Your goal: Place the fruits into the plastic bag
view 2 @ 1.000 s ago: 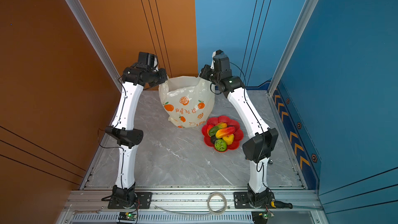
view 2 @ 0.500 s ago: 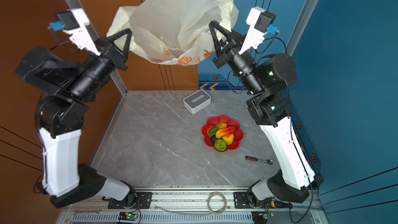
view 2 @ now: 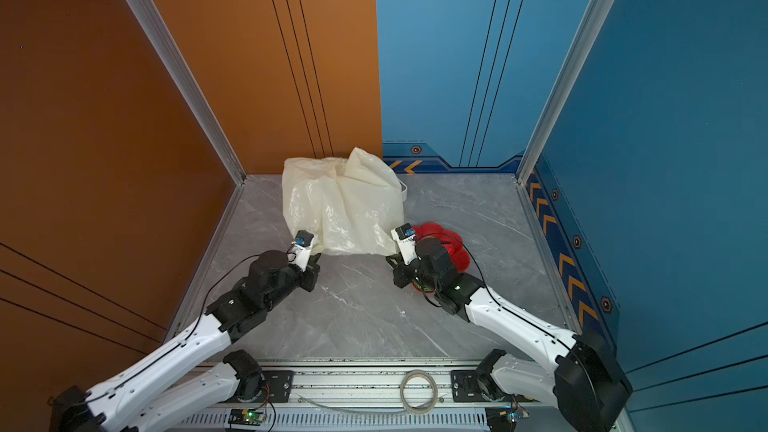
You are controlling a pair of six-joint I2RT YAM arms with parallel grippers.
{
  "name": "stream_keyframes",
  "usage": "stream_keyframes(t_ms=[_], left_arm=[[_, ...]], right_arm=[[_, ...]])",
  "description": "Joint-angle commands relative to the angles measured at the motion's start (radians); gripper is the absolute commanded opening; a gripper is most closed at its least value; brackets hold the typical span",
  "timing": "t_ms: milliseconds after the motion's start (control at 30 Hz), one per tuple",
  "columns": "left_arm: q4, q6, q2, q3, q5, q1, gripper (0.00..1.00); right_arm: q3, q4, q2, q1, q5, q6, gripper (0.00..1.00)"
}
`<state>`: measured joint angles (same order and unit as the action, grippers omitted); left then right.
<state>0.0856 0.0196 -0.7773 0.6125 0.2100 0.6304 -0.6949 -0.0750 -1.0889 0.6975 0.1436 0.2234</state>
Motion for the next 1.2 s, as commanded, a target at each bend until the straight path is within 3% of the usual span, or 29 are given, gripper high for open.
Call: stream_keyframes(t_ms=[0,167,533,933,1167], left_arm=[[0.012,0.046,0.099,0.146,0.066,0.005,0.0],[0.179,0.117,0.134,0.325,0.068,0.006,0.0],[0.505,0.096,0.034,0.764,0.152,0.009,0.0],[0.934,-0.015,-0.371,1.297,0.278,0.013,0.0],[1.031,-0.033,-0.584,1.41,0.236,0.01,0.0]], right_arm=[[-0.149,-0.012,0.121,-0.003,-0.056,-0.02,0.0],[-0.264,0.037,0.152,-0.003,-0.032,0.032,0.0],[-0.465,0.146,0.019,0.202,-0.042,0.148,0.0],[-0.478,0.019,-0.15,0.477,-0.144,0.415,0.0],[-0.327,-0.016,-0.16,0.474,-0.227,0.593,0.0]])
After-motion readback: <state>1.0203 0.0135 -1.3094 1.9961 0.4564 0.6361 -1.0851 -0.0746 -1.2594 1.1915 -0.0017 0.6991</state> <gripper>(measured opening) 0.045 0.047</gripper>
